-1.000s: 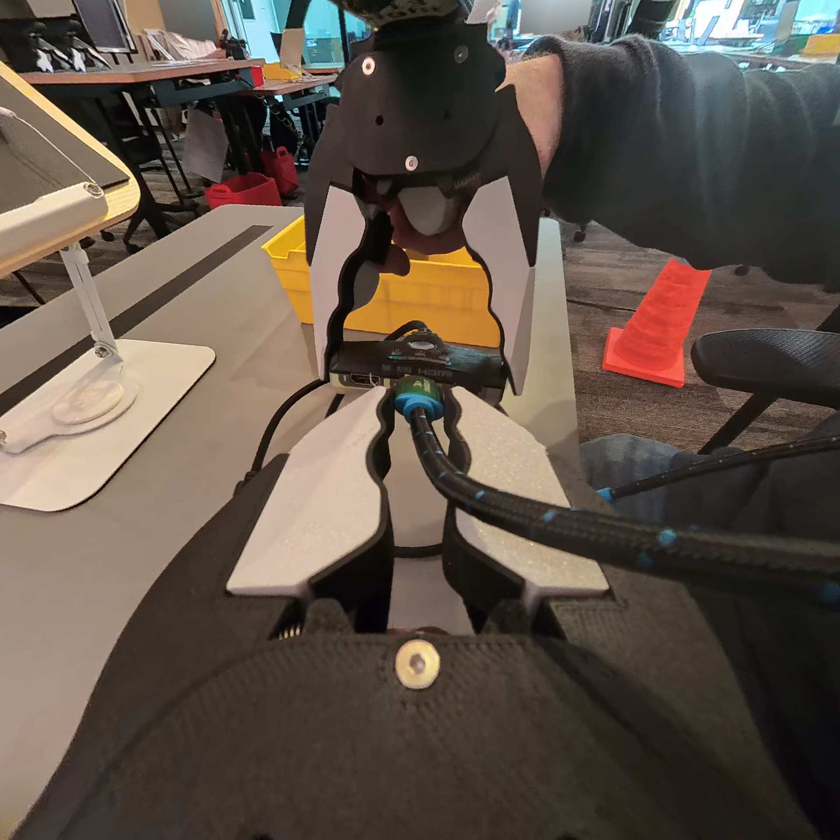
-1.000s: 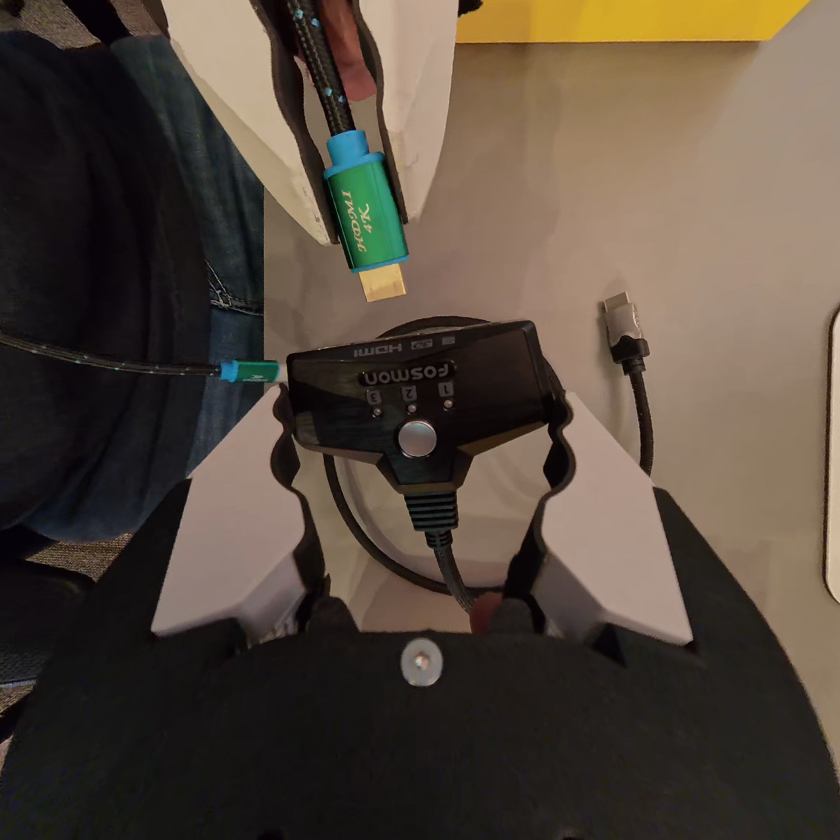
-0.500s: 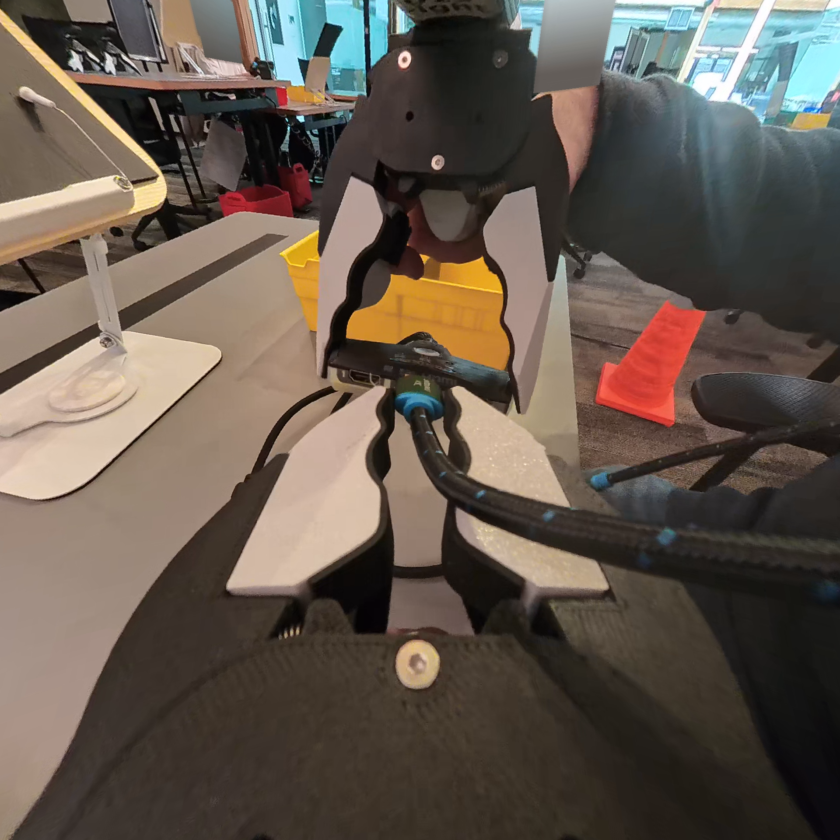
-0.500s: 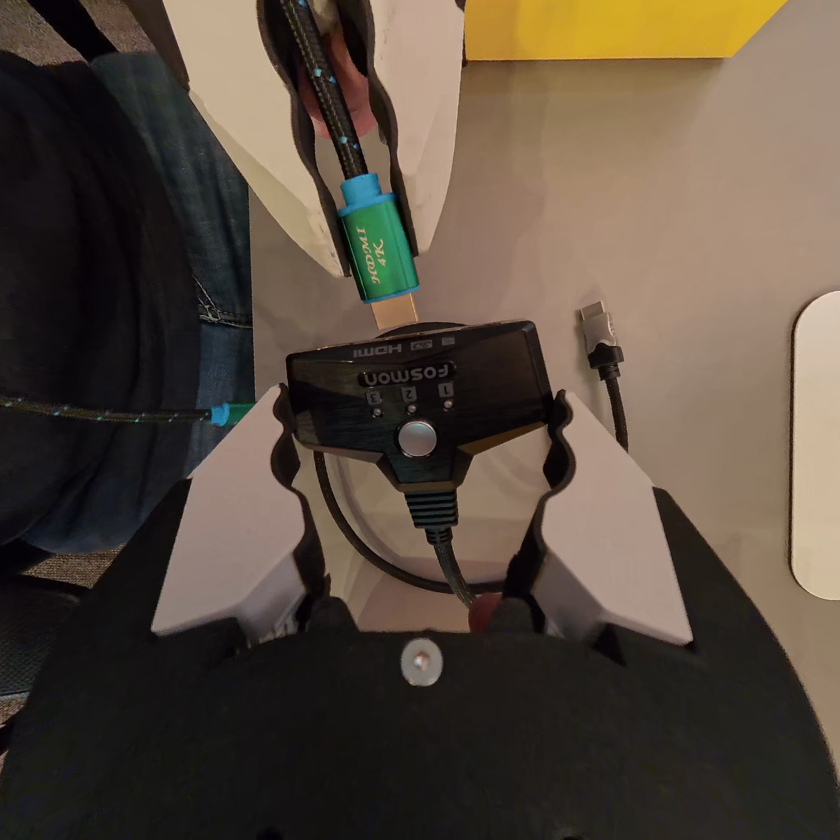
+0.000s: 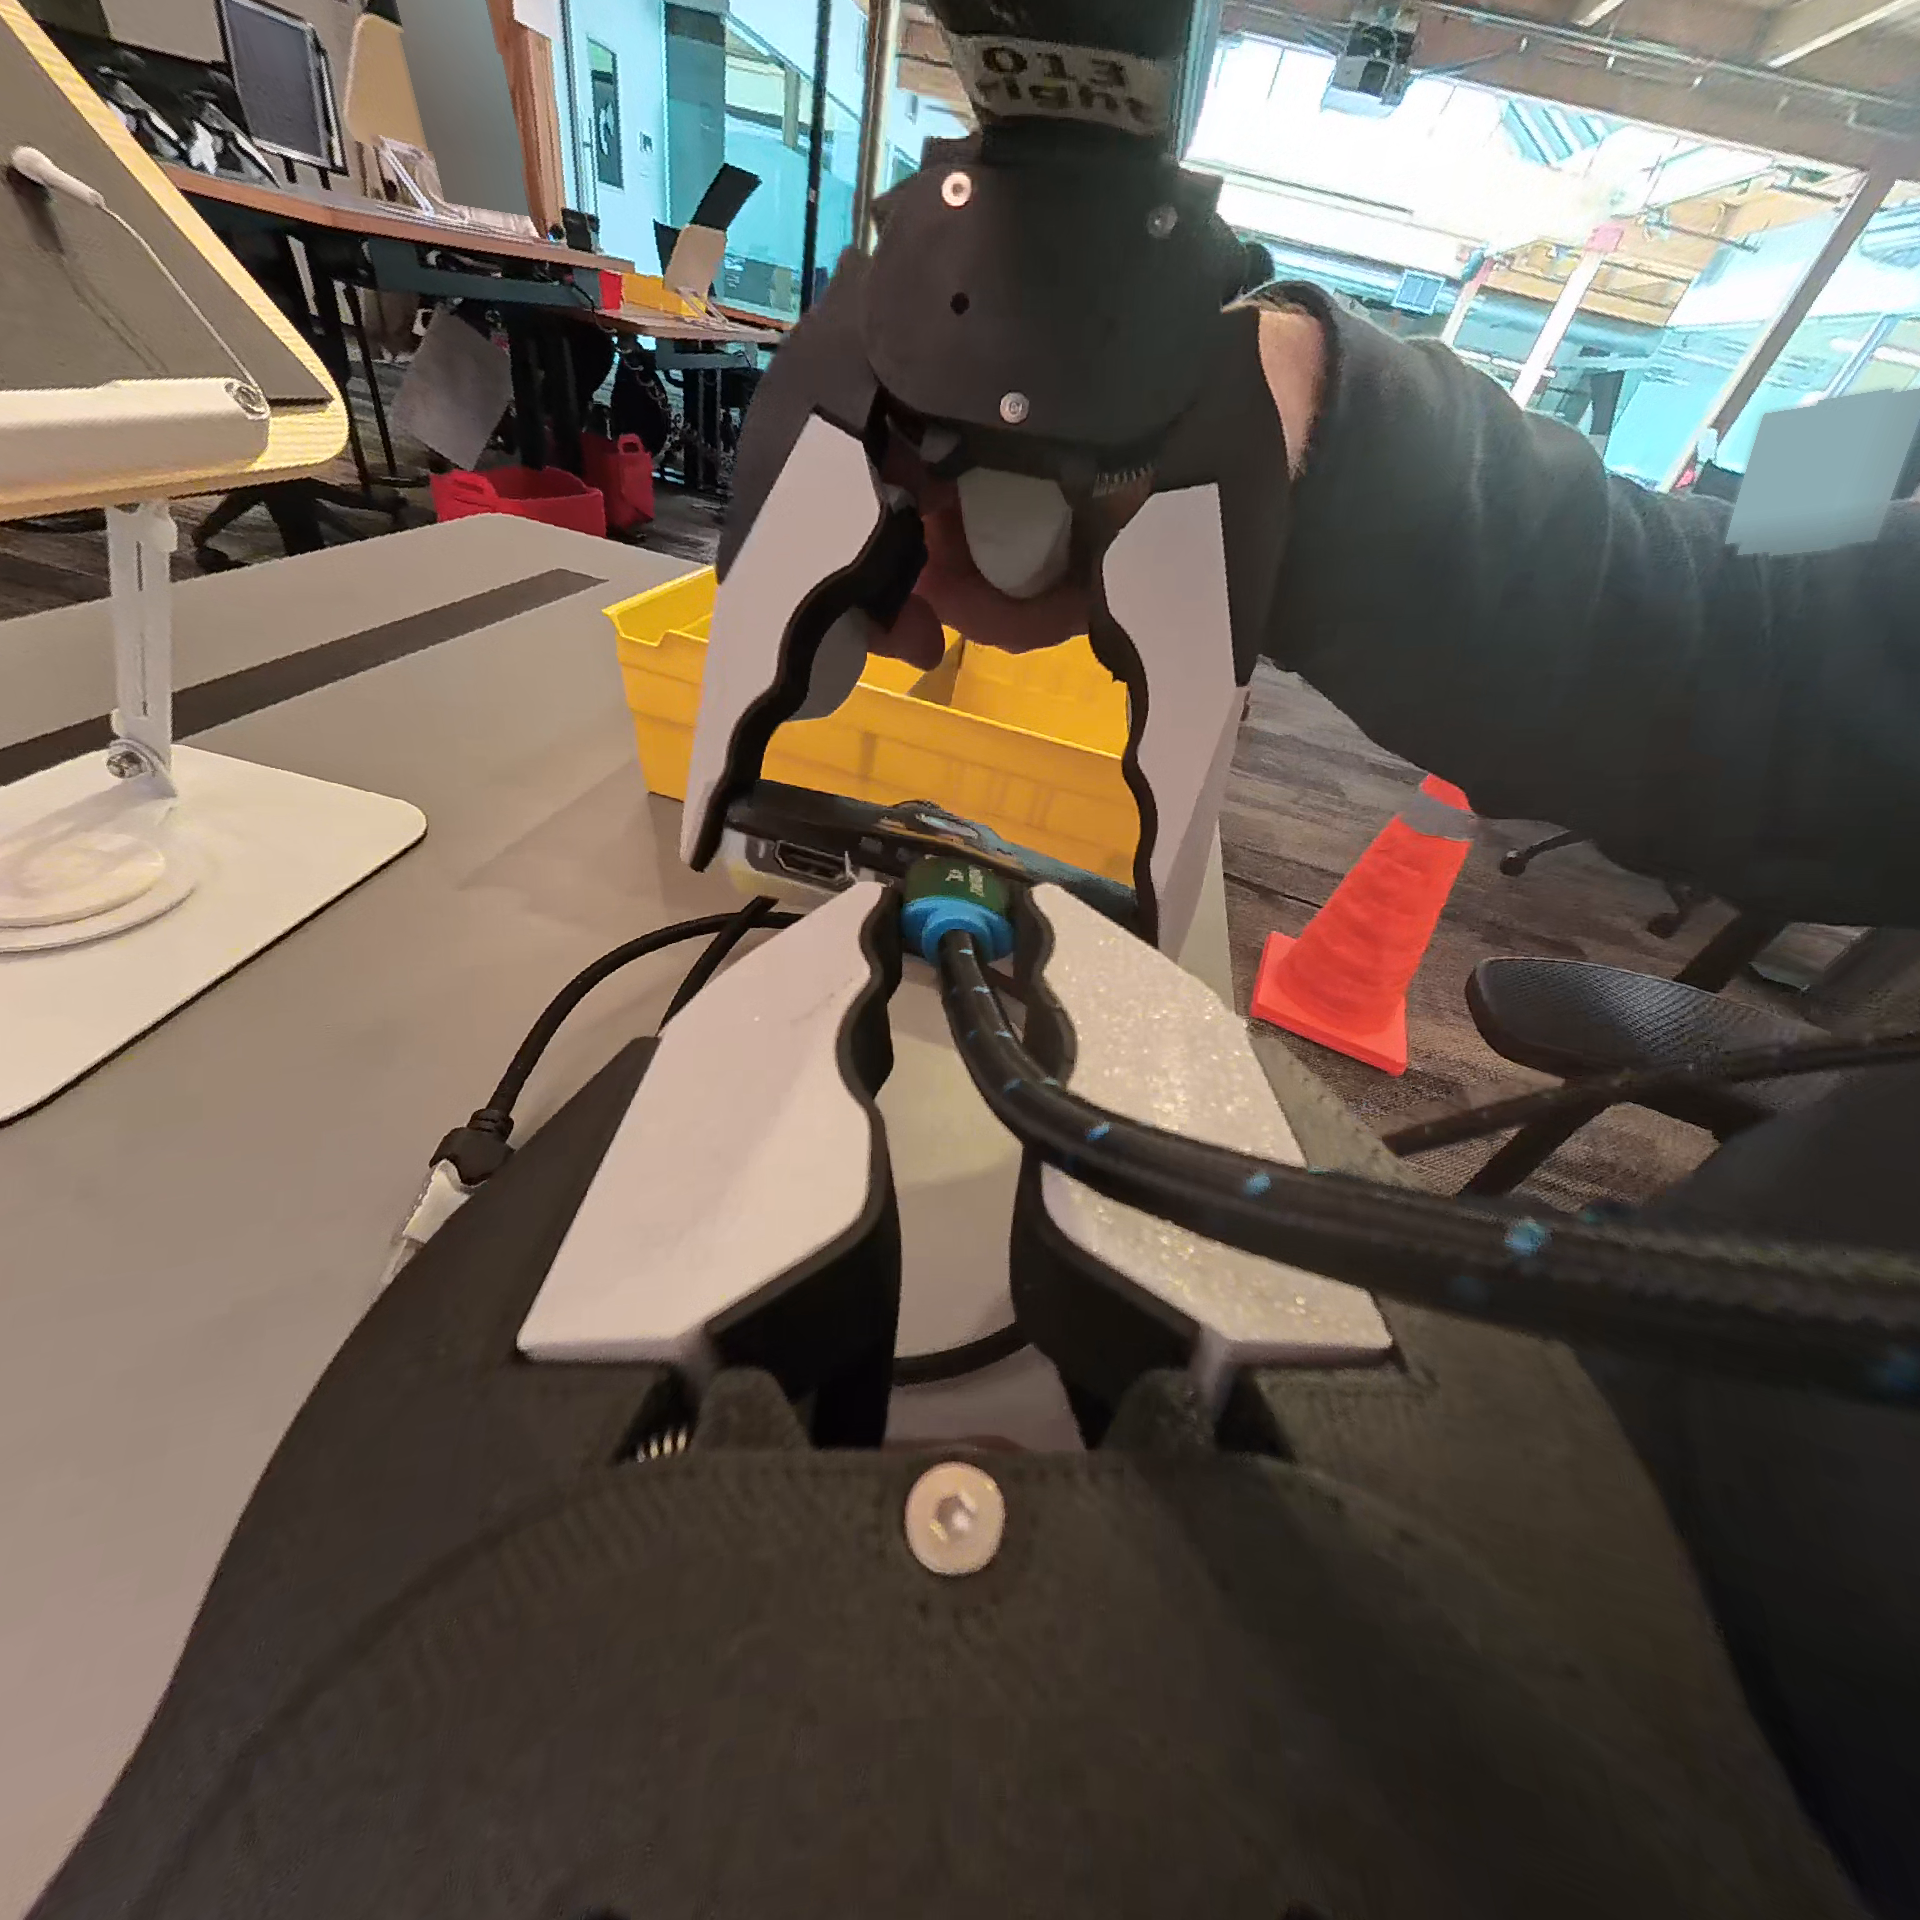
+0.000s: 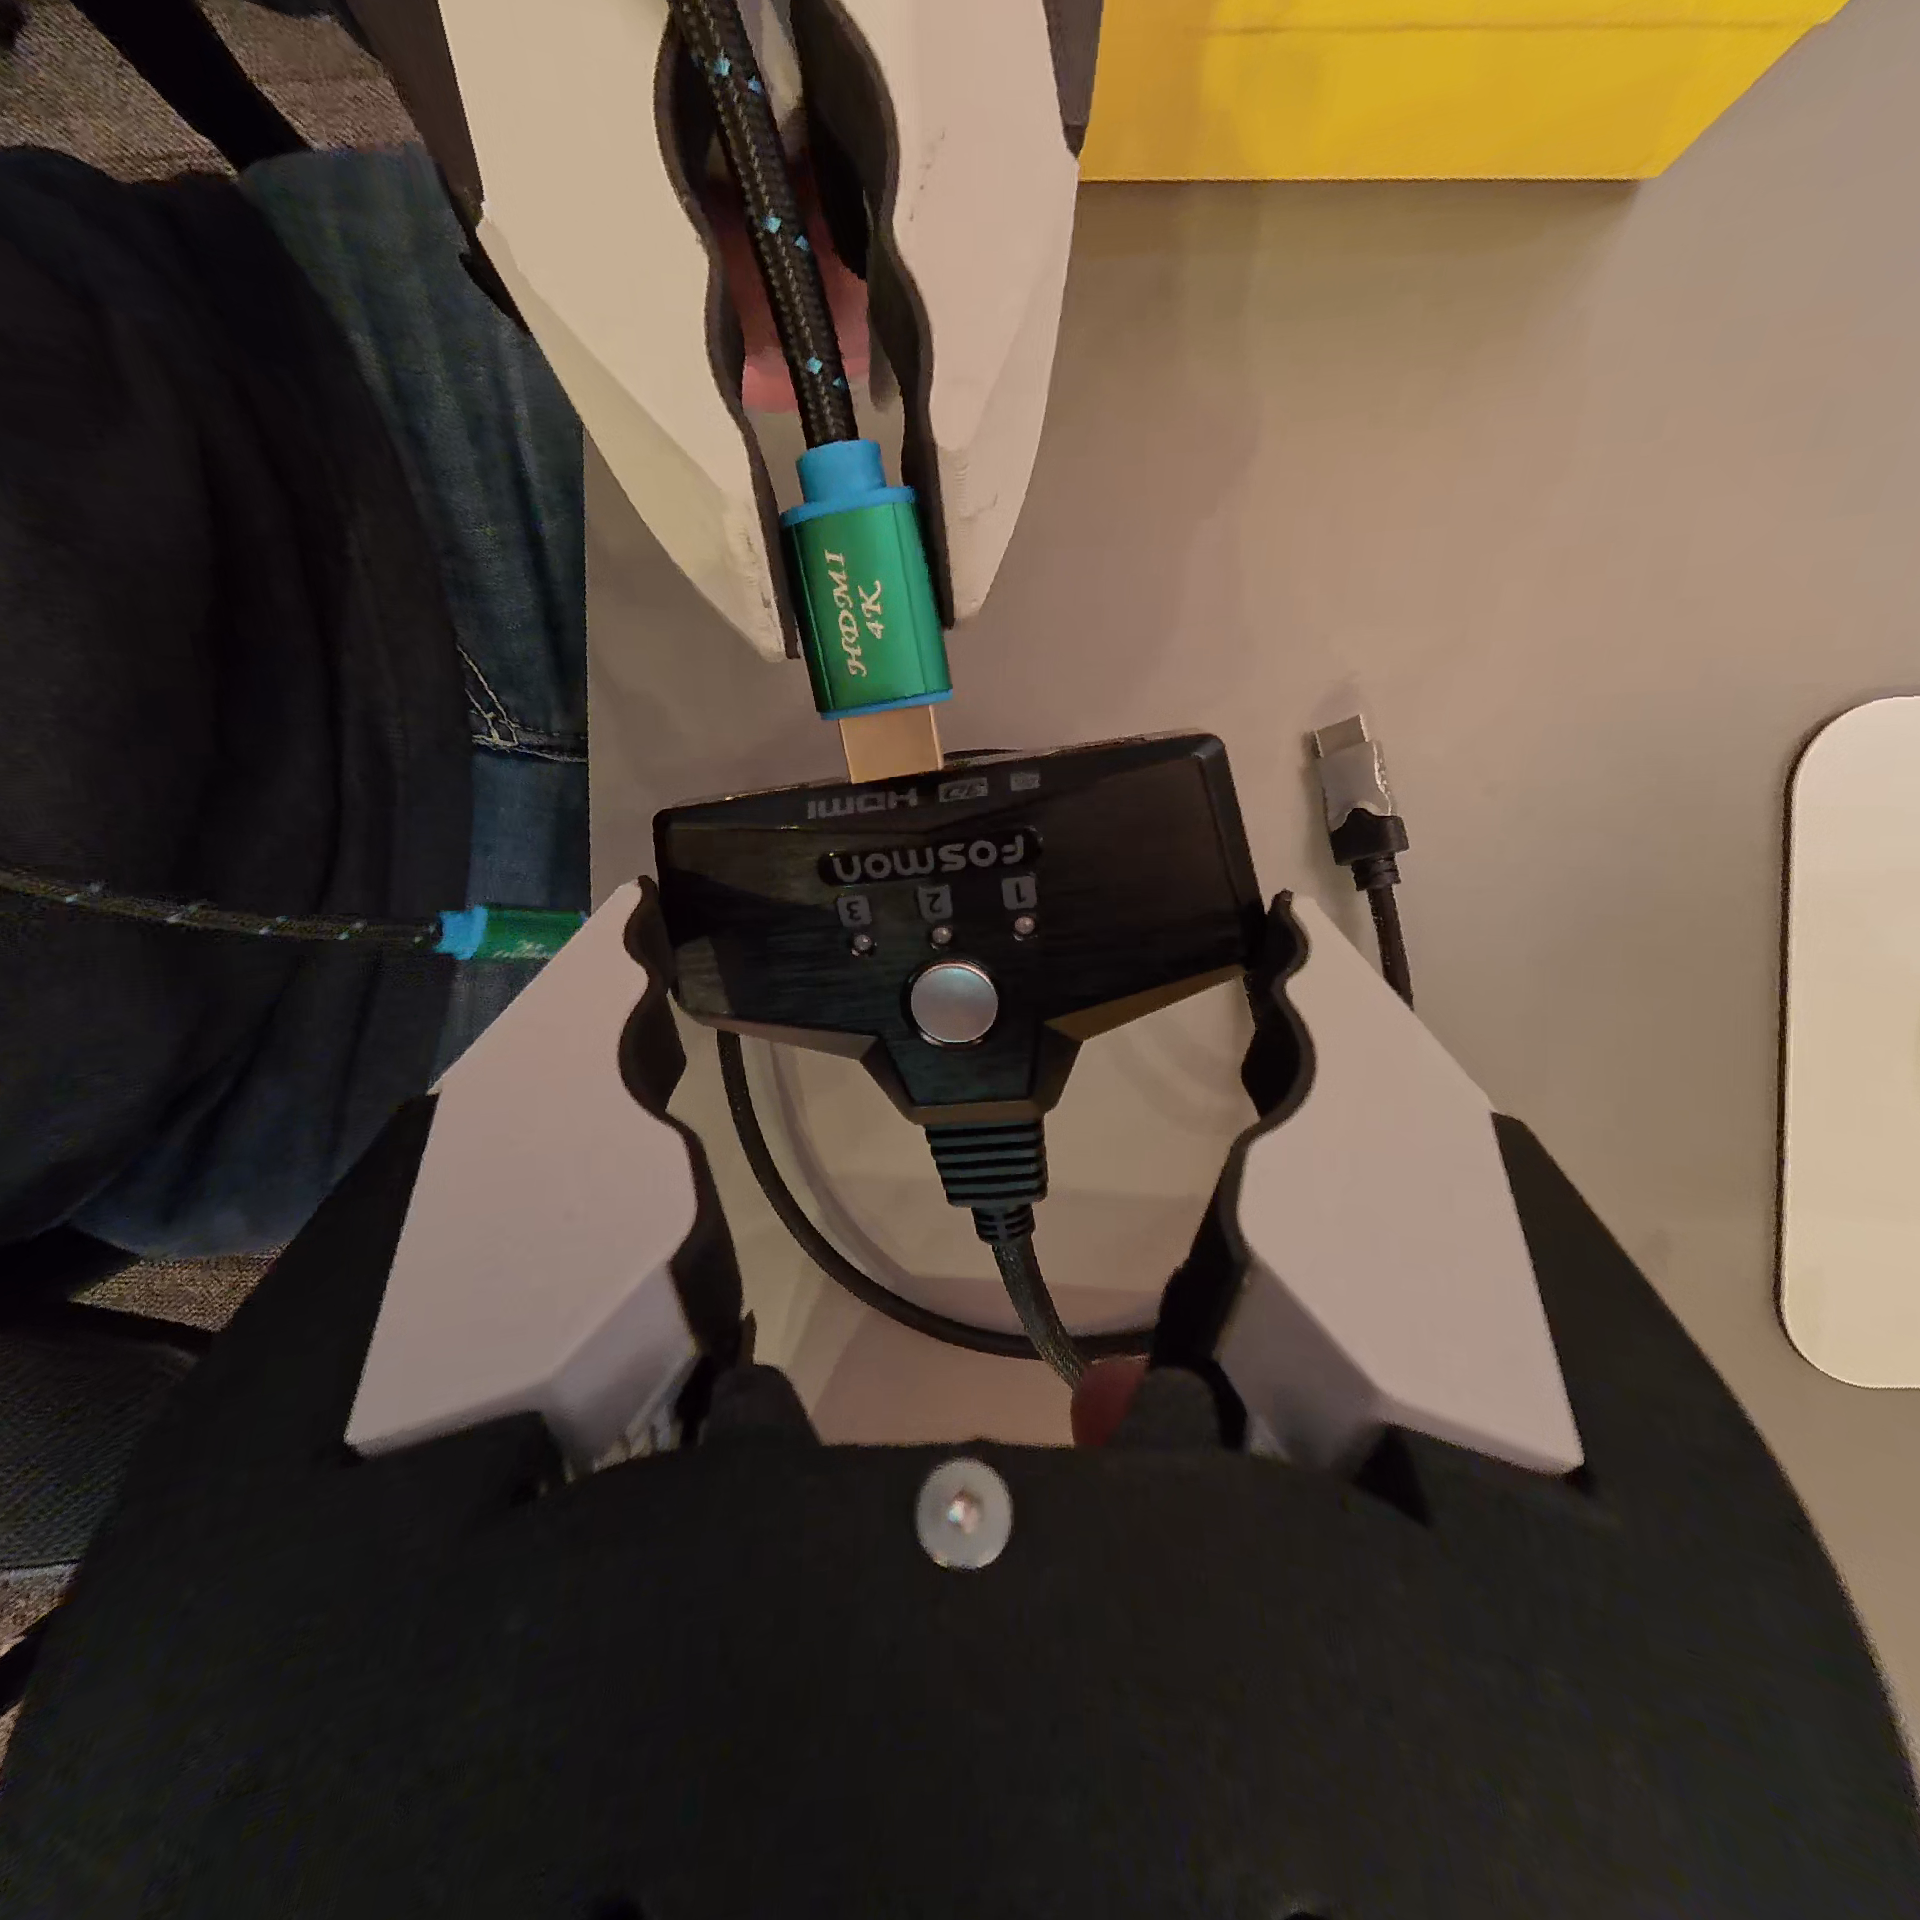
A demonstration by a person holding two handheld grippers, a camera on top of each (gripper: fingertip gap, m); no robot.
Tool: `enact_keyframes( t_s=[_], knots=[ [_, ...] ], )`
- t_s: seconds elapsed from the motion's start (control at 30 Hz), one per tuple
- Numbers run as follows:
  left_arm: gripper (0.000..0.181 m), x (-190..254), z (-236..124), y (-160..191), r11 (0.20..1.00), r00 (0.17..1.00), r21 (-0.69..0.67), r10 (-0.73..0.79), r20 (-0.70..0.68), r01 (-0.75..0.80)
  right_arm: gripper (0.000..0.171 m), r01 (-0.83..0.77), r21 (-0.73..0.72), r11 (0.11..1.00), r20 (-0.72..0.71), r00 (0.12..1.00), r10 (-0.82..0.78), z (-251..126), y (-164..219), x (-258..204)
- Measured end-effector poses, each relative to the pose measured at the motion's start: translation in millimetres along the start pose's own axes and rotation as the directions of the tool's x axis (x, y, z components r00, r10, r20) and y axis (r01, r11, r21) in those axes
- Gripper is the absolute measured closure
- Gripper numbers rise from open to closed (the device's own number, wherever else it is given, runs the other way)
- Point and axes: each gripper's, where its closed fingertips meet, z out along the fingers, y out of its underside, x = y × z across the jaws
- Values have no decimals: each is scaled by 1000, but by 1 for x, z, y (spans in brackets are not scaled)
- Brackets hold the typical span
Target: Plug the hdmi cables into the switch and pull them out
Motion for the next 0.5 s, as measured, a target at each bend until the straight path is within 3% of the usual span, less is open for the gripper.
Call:
enact_keyframes(
  t_s=[0.5],
  knots=[
    [161,-2,0,-1,1000,1000,27,-13,-1,13,61,-14,31,999,40,999,13,-7,-3,-1]
  ],
)
